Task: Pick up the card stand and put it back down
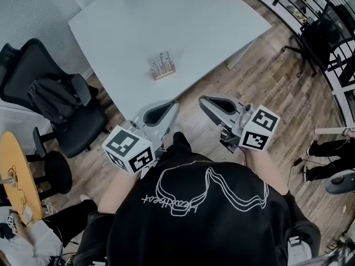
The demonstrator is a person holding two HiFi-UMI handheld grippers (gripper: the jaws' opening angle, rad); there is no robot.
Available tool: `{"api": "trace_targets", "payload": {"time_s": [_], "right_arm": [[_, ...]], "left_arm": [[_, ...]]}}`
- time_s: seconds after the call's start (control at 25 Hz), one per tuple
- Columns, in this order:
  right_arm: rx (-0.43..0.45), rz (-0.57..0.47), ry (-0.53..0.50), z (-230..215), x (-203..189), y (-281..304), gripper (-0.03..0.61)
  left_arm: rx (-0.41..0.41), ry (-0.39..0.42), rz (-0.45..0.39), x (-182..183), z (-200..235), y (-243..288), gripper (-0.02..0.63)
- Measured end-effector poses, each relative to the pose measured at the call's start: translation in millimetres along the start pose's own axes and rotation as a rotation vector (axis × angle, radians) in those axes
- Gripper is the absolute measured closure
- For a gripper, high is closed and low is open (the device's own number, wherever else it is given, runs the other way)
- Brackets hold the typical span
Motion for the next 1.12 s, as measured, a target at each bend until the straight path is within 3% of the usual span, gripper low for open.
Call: {"api": "trace_targets", "payload": {"time_s": [0.32,0.68,1.12], "right_arm": [[0.016,0.049,-0.009,-68.3,15.2,38.0,0.569],[0.045,0.127,0.008,-138.2,18.4,85.0,0.566],[0.084,0.281,-0.074,-174.4,-1.1,118.7,0.446]], "left_arm": [[0.014,-0.024,0.042,9.3,57.4,40.9,0.598],[0.120,-0.095,0.085,-5.0,126.1,49.3,0.595],[0.265,-0.141,0.128,-24.4,171.5,51.1,0.471]]}}
Point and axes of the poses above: the fingertips, and each gripper's own axes: y forward along the fingers, z to its left, x out of its top, the point moved 9 cm from there along -y, backward along the fingers, and after that the axes turned 2 degrees about -y, right-handed, at the moved point
